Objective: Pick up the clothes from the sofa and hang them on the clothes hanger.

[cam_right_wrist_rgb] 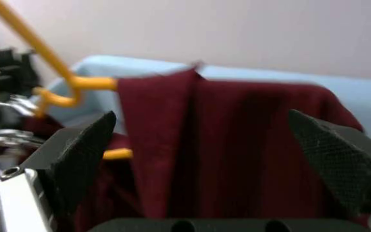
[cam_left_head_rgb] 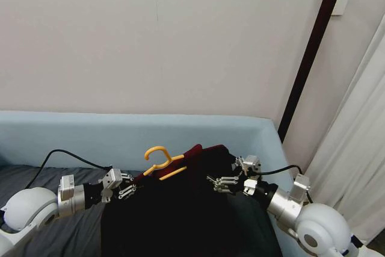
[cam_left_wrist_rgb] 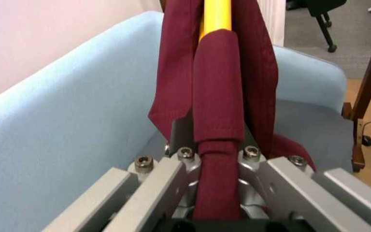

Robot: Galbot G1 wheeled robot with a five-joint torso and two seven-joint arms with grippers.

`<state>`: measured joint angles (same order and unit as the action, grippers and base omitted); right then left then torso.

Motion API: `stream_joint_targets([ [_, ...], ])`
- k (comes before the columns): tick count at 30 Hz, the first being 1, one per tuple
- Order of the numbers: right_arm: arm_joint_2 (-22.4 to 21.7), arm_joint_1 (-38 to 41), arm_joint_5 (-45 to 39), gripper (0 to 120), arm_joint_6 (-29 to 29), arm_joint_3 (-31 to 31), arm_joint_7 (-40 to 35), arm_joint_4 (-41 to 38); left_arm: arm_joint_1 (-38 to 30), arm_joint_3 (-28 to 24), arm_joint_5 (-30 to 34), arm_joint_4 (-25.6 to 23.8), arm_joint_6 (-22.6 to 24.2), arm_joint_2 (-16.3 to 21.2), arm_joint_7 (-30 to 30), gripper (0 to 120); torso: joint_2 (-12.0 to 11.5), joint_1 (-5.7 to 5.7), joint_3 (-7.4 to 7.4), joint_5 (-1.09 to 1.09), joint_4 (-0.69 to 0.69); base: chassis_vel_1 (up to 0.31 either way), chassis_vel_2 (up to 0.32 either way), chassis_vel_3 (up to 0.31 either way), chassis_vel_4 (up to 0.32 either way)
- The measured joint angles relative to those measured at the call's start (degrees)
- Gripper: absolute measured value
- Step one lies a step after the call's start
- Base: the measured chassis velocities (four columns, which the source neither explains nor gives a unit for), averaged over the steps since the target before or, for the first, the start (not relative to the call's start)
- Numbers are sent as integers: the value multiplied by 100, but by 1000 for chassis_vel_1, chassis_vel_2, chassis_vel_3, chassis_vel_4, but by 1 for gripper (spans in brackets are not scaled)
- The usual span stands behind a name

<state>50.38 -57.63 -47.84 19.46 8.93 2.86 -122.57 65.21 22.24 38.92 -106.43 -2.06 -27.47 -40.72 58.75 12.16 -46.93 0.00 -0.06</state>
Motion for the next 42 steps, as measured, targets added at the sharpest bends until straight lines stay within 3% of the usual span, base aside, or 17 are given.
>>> stream_joint_targets([
  [6,21,89,-299,94,158,-103,-105,133,-145,-95,-8,128,-1,-47,-3,1,0,0,0,0,-3,0,0,0,0],
  [11,99,161,-765,73,158,-178,263,170,-280,-181,-25,254,-1,-83,-8,1,0,0,0,0,-2,0,0,0,0],
  [19,228,408,-596,44,131,-432,386,418,-333,-202,-35,284,-1,-99,-15,1,0,0,0,0,-2,0,0,0,0],
  [25,305,518,-568,51,124,-527,331,526,-289,-182,-30,248,-2,-82,-19,1,0,0,0,0,-2,0,0,0,0],
  [30,336,560,-544,47,114,-562,343,556,-272,-180,-34,227,-1,-105,-19,1,0,0,0,0,-2,0,0,0,0],
  [36,343,589,-565,31,41,-577,401,575,-262,-180,-49,217,-2,-122,-19,1,0,0,0,0,-2,0,0,0,0],
  [42,345,596,-674,6,-137,-578,556,581,-262,-177,-54,221,3,-121,-18,1,0,0,0,0,-2,0,0,0,0],
])
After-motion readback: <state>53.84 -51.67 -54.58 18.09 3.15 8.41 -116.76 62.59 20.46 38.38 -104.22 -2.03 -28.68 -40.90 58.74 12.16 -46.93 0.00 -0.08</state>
